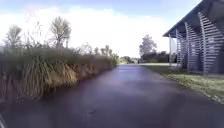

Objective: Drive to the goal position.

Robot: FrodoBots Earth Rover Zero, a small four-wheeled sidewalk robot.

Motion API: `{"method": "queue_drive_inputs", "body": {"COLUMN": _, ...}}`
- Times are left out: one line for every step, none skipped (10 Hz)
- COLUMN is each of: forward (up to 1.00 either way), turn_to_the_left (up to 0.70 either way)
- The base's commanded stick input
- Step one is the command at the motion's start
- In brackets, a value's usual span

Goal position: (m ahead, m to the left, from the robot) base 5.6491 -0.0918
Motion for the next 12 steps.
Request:
{"method": "queue_drive_inputs", "body": {"forward": 0.08, "turn_to_the_left": 0.0}}
{"method": "queue_drive_inputs", "body": {"forward": 0.08, "turn_to_the_left": 0.0}}
{"method": "queue_drive_inputs", "body": {"forward": 0.08, "turn_to_the_left": 0.0}}
{"method": "queue_drive_inputs", "body": {"forward": 0.09, "turn_to_the_left": 0.0}}
{"method": "queue_drive_inputs", "body": {"forward": 0.09, "turn_to_the_left": 0.0}}
{"method": "queue_drive_inputs", "body": {"forward": 0.08, "turn_to_the_left": 0.0}}
{"method": "queue_drive_inputs", "body": {"forward": 0.09, "turn_to_the_left": 0.0}}
{"method": "queue_drive_inputs", "body": {"forward": 0.09, "turn_to_the_left": 0.0}}
{"method": "queue_drive_inputs", "body": {"forward": 0.08, "turn_to_the_left": 0.0}}
{"method": "queue_drive_inputs", "body": {"forward": 0.09, "turn_to_the_left": 0.0}}
{"method": "queue_drive_inputs", "body": {"forward": 0.08, "turn_to_the_left": 0.0}}
{"method": "queue_drive_inputs", "body": {"forward": 0.08, "turn_to_the_left": 0.0}}
